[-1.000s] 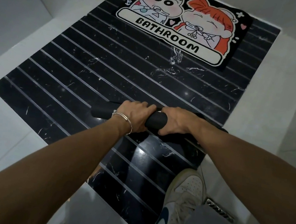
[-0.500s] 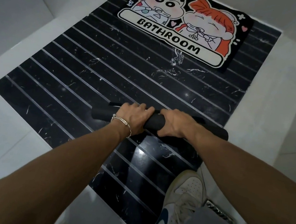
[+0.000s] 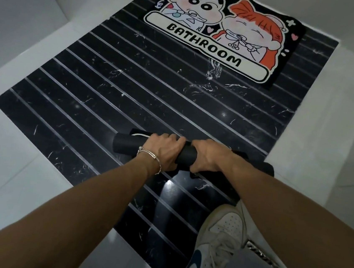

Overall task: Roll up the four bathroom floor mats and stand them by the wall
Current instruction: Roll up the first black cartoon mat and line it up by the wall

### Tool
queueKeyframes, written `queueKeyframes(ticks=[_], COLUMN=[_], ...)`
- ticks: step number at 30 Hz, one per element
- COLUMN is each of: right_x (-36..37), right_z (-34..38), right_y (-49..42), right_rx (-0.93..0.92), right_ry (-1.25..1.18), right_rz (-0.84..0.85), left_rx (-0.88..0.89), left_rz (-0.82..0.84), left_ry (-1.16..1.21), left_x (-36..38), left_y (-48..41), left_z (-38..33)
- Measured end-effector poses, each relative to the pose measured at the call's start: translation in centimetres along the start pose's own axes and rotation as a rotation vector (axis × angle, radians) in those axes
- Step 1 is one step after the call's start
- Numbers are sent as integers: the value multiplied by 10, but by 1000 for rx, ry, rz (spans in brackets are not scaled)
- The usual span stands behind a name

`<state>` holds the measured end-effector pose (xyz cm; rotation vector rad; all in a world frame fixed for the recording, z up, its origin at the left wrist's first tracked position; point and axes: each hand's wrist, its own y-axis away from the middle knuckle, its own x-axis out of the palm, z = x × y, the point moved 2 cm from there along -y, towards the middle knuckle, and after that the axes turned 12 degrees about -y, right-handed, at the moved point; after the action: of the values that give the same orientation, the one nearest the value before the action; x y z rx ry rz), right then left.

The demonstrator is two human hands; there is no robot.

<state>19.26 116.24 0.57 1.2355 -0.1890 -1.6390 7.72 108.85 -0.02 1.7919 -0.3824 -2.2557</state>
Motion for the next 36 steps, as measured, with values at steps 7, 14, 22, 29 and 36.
queueKeyframes(ticks=[7, 14, 22, 29, 36], right_x=[1, -4, -1, -10, -16], right_z=[7, -4, 11, -2, 9], right_y=[-7, -1, -7, -4, -9], right_rx=[-101, 10, -155, -53, -212], right_ry=[169, -25, 261, -18, 248], right_rz=[-173, 29, -159, -2, -207], left_rx=[-42, 32, -15, 71, -53], left_rz=[118, 29, 253, 48, 227], left_ry=[173, 49, 356, 106, 399], left_x=[-4, -1, -4, -10, -15], left_y=[-4, -5, -5, -8, -10], left_z=[14, 1, 25, 16, 25])
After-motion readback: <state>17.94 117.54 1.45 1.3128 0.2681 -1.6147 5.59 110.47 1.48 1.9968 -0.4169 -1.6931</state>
